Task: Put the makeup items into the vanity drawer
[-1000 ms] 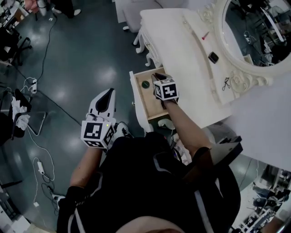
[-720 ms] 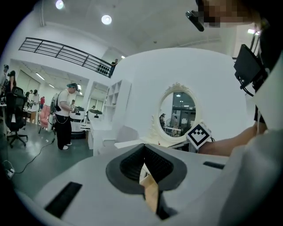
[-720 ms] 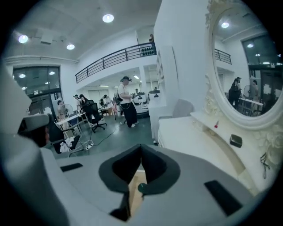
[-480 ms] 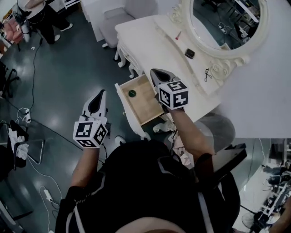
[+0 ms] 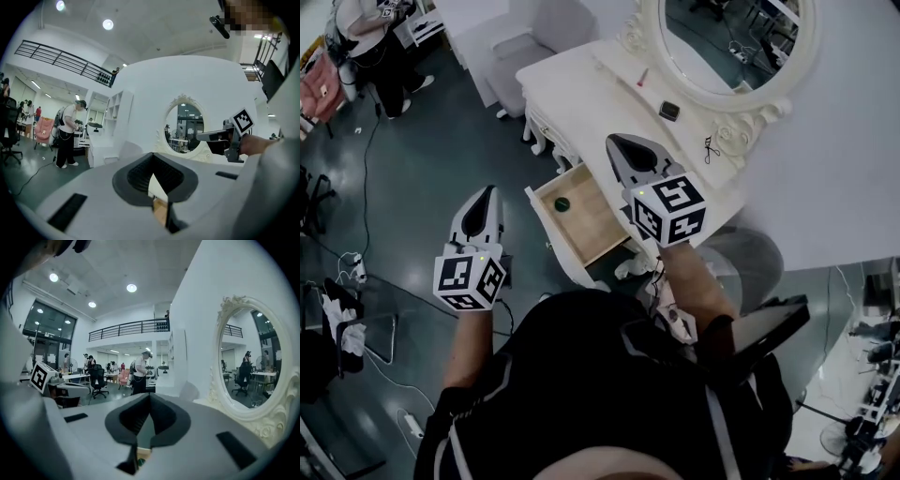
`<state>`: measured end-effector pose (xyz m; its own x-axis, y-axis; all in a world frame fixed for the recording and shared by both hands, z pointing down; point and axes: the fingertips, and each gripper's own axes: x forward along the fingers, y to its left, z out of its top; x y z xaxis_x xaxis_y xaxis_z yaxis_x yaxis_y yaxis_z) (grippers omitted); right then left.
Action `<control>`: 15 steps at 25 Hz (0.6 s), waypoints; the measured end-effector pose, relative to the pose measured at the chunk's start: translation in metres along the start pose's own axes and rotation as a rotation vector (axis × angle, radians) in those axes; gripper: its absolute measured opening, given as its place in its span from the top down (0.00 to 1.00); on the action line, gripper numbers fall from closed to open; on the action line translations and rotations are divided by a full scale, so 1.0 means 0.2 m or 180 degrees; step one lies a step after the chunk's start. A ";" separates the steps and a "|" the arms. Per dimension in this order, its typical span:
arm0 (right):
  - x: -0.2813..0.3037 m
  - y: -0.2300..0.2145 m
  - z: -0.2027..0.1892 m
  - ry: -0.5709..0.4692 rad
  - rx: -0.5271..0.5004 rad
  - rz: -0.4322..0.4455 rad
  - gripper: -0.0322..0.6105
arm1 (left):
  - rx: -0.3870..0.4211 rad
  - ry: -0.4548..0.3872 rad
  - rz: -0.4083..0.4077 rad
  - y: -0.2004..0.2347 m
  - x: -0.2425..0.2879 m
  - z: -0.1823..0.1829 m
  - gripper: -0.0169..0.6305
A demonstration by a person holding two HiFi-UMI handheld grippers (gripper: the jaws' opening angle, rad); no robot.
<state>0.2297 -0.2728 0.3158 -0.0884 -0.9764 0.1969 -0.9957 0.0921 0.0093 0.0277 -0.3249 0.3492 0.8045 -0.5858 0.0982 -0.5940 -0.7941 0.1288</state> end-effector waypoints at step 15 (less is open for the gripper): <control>-0.10 0.01 0.19 -0.0254 -0.0119 0.0014 0.95 | 0.0117 -0.0153 0.0222 0.01 -0.03 0.17 0.97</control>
<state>0.2289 -0.2608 0.2749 -0.0962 -0.9883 0.1184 -0.9937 0.1022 0.0454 0.0212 -0.3293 0.3156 0.7610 -0.6462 0.0582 -0.6487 -0.7561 0.0869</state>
